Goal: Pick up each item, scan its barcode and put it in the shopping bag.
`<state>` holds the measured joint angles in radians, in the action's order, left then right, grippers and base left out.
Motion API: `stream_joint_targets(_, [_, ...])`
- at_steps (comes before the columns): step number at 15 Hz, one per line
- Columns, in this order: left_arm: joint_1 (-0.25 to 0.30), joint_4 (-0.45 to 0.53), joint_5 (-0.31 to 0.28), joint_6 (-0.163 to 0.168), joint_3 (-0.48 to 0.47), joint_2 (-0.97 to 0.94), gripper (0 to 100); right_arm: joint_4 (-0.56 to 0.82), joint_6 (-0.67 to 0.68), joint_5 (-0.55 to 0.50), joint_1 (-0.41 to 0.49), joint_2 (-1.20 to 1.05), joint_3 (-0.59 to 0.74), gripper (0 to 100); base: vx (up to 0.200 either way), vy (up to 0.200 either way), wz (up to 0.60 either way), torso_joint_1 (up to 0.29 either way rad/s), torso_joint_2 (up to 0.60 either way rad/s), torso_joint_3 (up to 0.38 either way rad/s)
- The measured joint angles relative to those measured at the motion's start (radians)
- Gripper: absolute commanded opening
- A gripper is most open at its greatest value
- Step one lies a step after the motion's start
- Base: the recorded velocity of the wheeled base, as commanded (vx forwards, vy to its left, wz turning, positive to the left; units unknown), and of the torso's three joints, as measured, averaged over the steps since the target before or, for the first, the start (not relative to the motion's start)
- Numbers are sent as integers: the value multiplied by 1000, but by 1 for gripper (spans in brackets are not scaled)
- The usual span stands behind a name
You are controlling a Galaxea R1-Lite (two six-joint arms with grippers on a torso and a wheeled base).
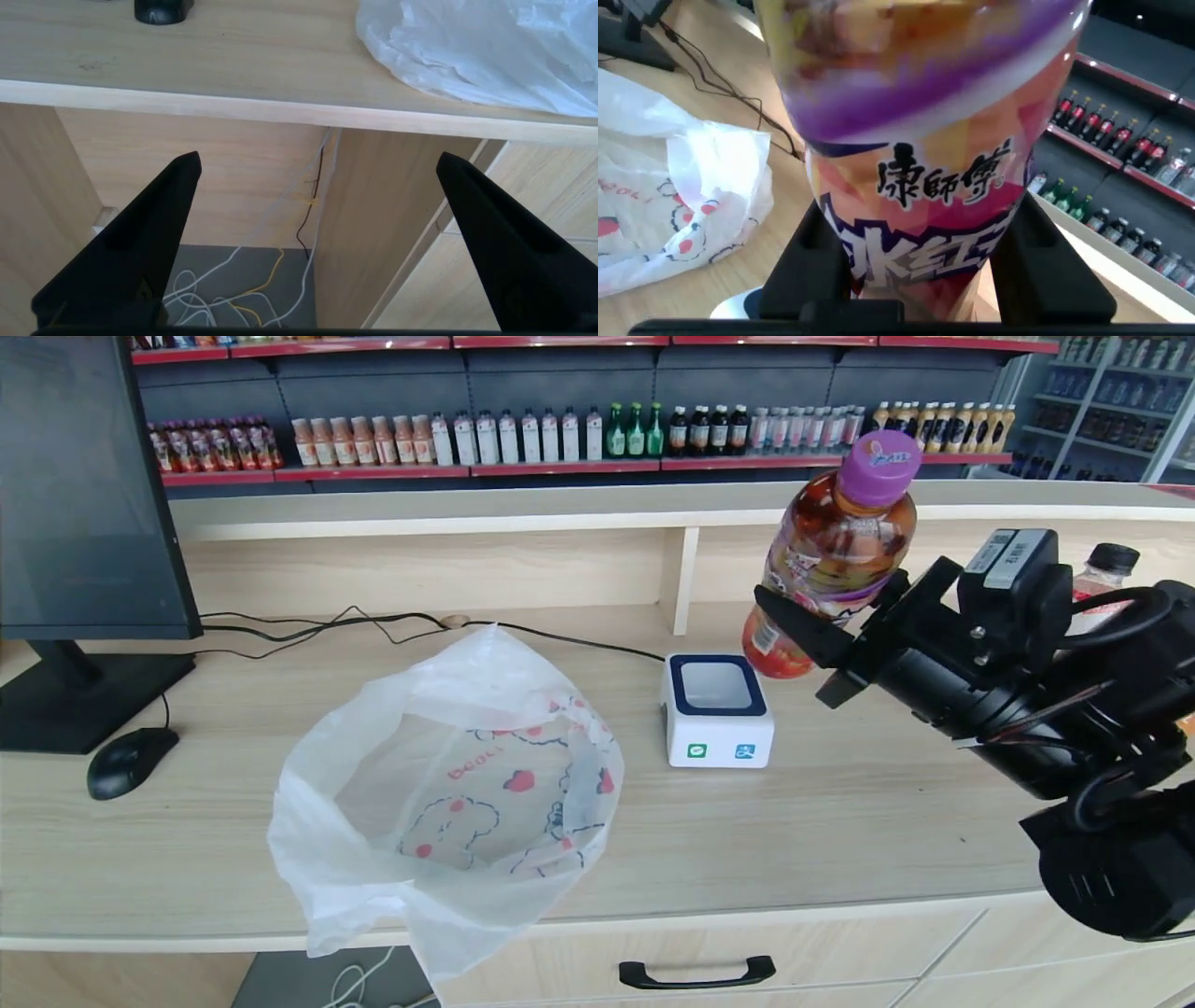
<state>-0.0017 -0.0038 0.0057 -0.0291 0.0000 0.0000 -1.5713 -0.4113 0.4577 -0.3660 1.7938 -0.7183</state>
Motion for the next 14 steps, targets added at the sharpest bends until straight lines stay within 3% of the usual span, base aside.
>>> stream_joint_targets(6, [0, 0, 0, 0, 0, 0, 100, 1, -153, 7, 41, 58, -59, 0, 0, 0, 0, 0, 0, 0])
stream_joint_targets(9, [0, 0, 0, 1, 0, 0, 100, 1, -234, 106, 30, 89, -80, 0, 0, 0, 0, 0, 0, 0])
stream_joint_targets(14, [0, 0, 0, 1, 0, 0, 100, 1, -273, 165, 20, 136, -94, 0, 0, 0, 0, 0, 0, 0])
